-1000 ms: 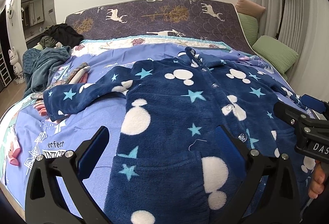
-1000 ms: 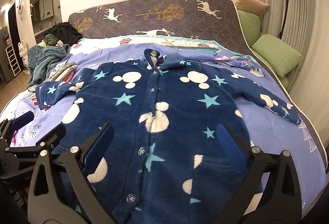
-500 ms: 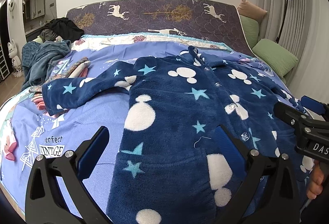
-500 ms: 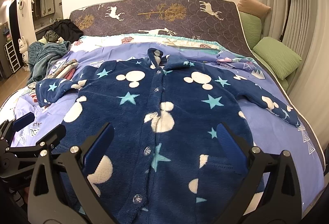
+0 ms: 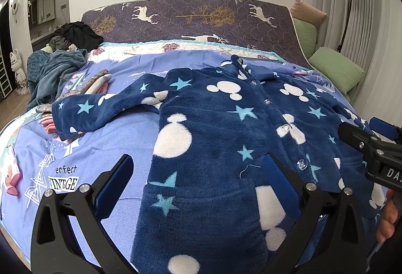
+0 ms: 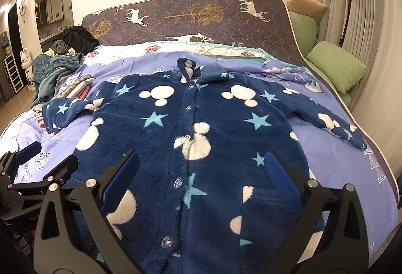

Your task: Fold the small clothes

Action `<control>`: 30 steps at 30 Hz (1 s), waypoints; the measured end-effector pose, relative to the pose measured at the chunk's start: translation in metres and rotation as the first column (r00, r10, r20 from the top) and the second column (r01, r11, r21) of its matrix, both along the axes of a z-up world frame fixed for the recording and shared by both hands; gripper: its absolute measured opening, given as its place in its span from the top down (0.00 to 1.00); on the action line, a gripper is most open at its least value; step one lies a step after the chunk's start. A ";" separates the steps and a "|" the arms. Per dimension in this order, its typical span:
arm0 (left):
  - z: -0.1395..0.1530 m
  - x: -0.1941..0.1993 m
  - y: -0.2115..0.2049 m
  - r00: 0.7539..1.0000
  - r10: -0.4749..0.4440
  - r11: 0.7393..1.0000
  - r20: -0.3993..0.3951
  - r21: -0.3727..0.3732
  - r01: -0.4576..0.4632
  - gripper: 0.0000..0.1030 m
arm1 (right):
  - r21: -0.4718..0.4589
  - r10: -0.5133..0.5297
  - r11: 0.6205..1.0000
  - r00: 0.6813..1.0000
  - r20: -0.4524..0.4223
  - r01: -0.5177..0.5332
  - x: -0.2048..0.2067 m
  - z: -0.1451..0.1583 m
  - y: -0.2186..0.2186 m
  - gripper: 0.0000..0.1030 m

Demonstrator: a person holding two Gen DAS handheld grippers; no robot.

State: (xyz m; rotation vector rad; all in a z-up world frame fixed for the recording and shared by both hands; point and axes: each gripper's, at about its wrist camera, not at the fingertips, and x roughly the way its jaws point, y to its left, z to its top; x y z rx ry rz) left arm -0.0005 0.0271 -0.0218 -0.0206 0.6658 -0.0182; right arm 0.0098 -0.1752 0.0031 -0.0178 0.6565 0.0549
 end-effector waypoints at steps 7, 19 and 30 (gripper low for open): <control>0.001 0.000 -0.001 1.000 0.015 1.000 -0.006 0.001 -0.015 0.01 | -0.001 0.001 1.000 1.000 -0.014 -0.001 0.003 -0.004 -0.002 0.02; 0.000 0.002 0.000 1.000 0.023 1.000 -0.018 0.002 -0.023 0.01 | -0.012 0.002 1.000 0.999 -0.035 -0.003 0.005 -0.008 0.001 0.02; -0.004 0.004 0.010 0.999 0.026 0.999 -0.029 -0.027 -0.026 0.01 | -0.024 0.012 1.000 0.998 -0.055 -0.013 0.010 -0.012 0.007 0.02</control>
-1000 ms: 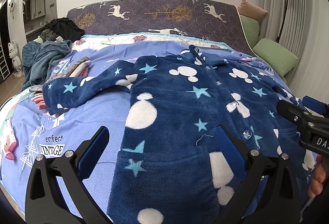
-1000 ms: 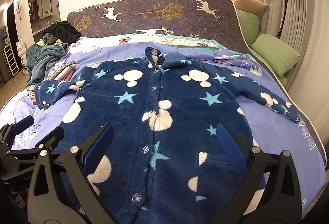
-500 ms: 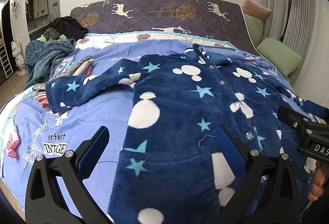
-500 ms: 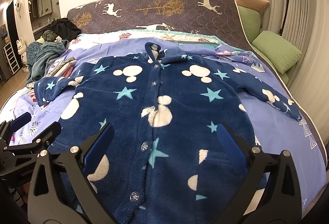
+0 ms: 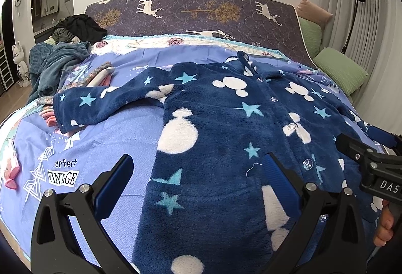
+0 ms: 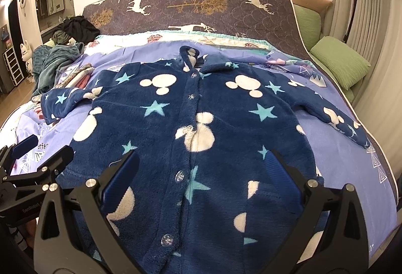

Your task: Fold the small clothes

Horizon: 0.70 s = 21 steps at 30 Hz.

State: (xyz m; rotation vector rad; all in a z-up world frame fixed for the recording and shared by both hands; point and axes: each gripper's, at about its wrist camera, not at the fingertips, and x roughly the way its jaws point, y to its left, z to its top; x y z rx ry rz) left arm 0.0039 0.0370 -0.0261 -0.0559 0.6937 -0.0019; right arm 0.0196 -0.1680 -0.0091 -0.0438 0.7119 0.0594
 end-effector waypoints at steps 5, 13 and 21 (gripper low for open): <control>-0.002 0.001 0.005 1.000 -0.004 1.000 -0.002 -0.025 0.004 0.01 | -0.008 0.003 1.000 1.000 -0.011 -0.003 0.003 -0.002 0.003 0.02; -0.007 0.005 0.015 1.000 -0.012 0.997 -0.011 -0.071 0.012 0.01 | -0.027 0.010 1.000 1.000 -0.023 -0.011 0.008 -0.005 0.010 0.02; -0.022 0.020 0.070 0.998 0.043 0.971 -0.051 -0.234 -0.054 0.01 | -0.065 0.014 0.998 0.999 -0.032 -0.016 0.018 -0.007 0.011 0.02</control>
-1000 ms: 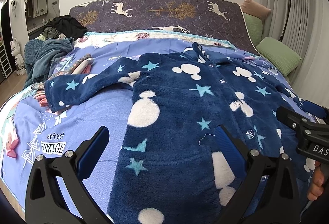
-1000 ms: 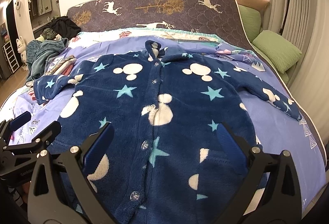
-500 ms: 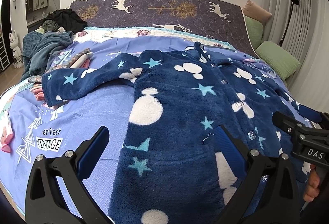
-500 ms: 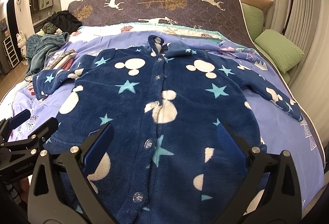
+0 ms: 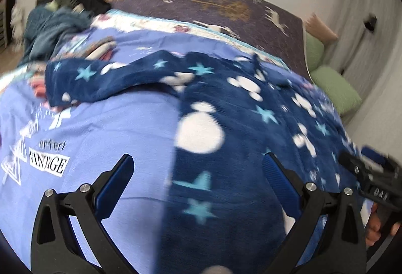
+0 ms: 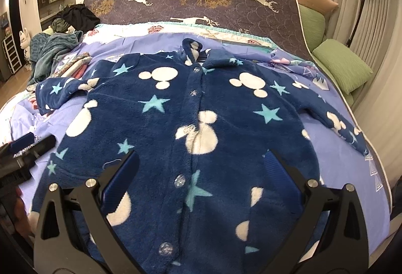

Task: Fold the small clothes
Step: 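Grasp the sleeve cuff nearest the left gripper and lift it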

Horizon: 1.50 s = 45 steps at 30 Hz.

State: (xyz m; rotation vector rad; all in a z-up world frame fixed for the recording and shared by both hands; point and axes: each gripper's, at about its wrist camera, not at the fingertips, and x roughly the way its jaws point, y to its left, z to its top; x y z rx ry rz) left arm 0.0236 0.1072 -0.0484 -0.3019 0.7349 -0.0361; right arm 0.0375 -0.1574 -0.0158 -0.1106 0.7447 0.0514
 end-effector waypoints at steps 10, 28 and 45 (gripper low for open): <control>-0.046 0.038 0.153 0.945 0.307 0.911 -0.111 -0.255 -0.326 0.29 | -0.033 -0.065 0.997 0.998 -0.016 0.064 0.014 -0.006 -0.020 0.02; -0.146 0.128 0.290 0.820 0.482 0.591 -0.309 -0.576 -0.565 0.30 | -0.089 -0.033 0.996 0.999 -0.028 0.030 0.053 -0.009 0.009 0.02; 0.024 0.145 0.216 0.911 0.399 0.895 0.106 -0.263 -0.361 0.90 | -0.045 -0.020 0.999 0.999 -0.028 0.019 0.063 -0.013 0.000 0.02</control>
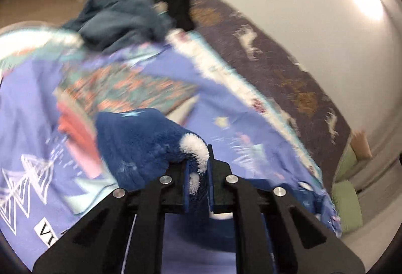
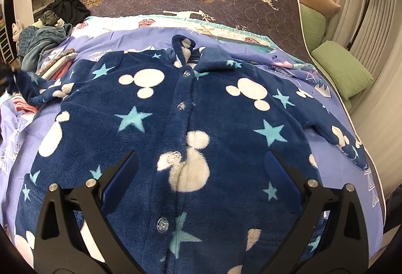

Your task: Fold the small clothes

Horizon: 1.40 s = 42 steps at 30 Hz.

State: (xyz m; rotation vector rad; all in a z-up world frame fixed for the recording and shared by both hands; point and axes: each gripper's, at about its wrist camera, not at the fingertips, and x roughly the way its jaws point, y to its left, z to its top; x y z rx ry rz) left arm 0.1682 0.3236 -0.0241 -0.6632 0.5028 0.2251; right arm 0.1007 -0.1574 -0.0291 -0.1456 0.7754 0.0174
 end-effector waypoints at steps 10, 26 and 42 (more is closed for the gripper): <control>0.068 0.043 -0.215 0.871 -0.489 0.836 0.047 0.309 0.452 0.89 | 0.067 -0.052 0.996 0.999 -0.008 0.052 0.004 -0.001 -0.042 0.02; -0.003 -0.027 -0.271 0.835 -0.500 0.542 -0.231 0.668 0.509 0.16 | 0.458 0.171 0.885 0.973 -0.153 -0.083 0.059 -0.007 -0.067 0.06; -0.058 0.033 -0.192 0.904 -0.188 0.746 -0.384 0.543 0.386 0.15 | 0.382 0.161 0.918 0.980 -0.115 -0.106 0.149 0.004 -0.005 0.89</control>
